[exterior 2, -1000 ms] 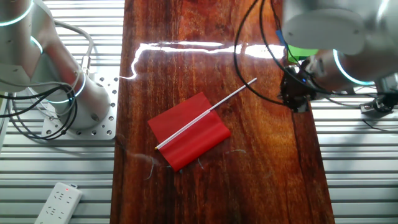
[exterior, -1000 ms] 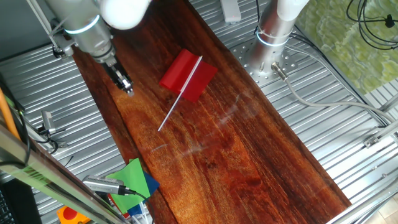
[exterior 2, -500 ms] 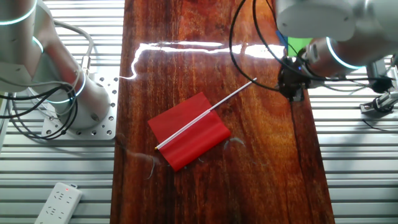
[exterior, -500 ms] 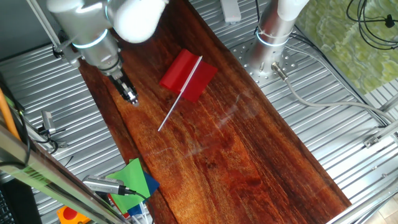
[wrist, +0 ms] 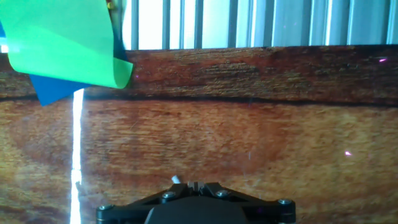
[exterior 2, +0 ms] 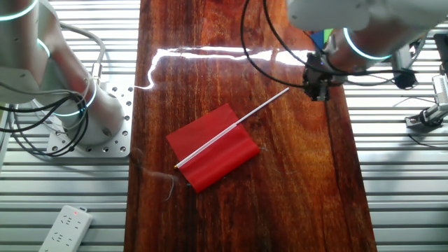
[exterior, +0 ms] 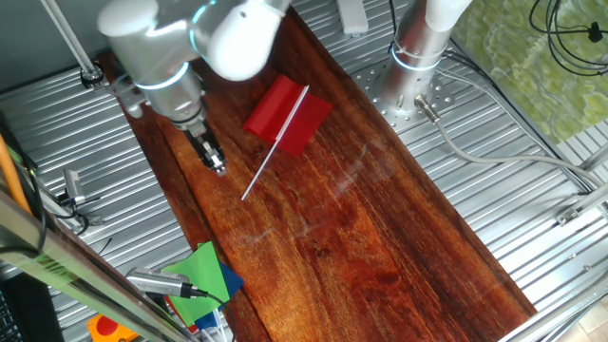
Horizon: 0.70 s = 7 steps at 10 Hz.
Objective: Wave the flag
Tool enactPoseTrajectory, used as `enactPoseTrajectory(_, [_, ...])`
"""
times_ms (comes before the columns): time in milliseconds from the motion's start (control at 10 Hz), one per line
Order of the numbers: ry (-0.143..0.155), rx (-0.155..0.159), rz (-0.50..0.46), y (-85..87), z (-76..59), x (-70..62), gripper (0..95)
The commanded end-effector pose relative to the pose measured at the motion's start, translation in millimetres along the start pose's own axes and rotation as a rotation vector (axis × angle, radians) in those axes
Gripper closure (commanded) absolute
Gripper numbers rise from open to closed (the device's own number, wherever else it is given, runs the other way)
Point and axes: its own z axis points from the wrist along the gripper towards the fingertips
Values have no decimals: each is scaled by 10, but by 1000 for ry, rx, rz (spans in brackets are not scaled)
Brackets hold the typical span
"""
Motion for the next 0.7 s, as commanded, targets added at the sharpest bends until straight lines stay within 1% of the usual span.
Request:
enactPoseTrajectory(100, [-15,2,8,45,62,63,950])
enactPoseTrajectory(500, [-30,14,14,122,178,151,950])
enactPoseTrajectory(700, [-33,21,11,149,208,165,950])
